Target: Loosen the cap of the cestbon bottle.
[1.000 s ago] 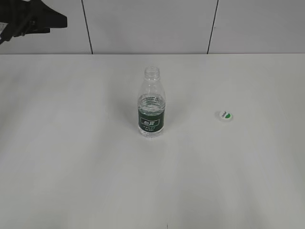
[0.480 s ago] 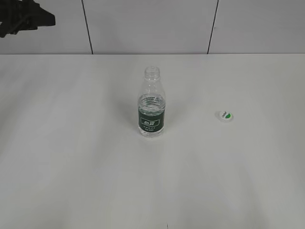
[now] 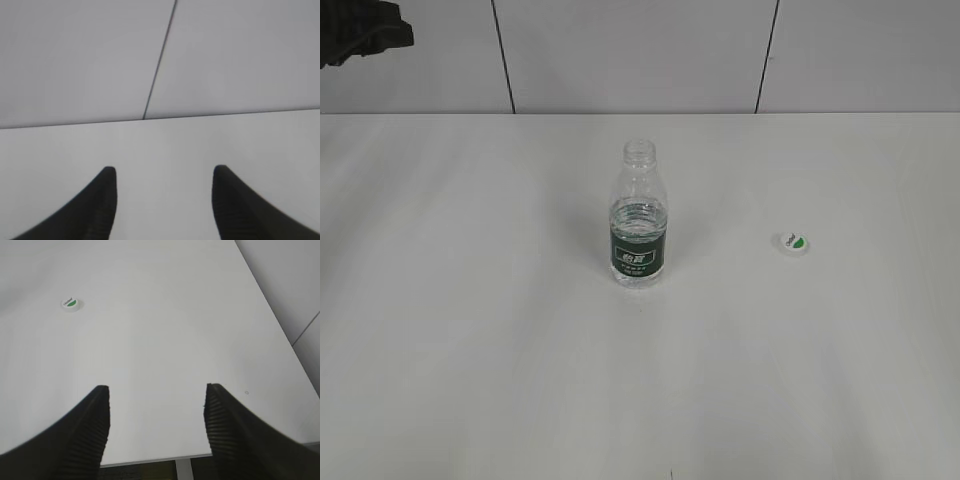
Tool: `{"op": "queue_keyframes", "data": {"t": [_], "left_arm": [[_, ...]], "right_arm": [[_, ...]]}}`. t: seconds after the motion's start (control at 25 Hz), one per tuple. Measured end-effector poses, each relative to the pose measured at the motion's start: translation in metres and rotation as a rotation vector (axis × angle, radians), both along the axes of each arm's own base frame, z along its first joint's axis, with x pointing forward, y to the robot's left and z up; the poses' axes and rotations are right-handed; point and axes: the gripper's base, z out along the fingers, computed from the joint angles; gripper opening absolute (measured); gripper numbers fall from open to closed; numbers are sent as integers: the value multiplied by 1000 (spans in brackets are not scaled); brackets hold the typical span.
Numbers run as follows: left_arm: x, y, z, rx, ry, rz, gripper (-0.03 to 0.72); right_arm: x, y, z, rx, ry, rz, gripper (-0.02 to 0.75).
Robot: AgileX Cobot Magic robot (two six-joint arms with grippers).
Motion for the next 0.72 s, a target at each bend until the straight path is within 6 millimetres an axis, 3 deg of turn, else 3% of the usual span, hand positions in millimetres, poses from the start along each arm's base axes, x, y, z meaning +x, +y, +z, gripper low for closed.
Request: {"op": "queue_keyframes", "data": {"t": [0.2,0.48,0.72], "left_arm": [[5,-7,2,85,-46,113,386],[7,-38,5,191,-101,224,386],[0,-45,-2,303,-6,316,387]], "right_arm": [[0,0,0,0,0,0,458],[0,0,0,0,0,0,458],[0,0,0,0,0,0,458]]}}
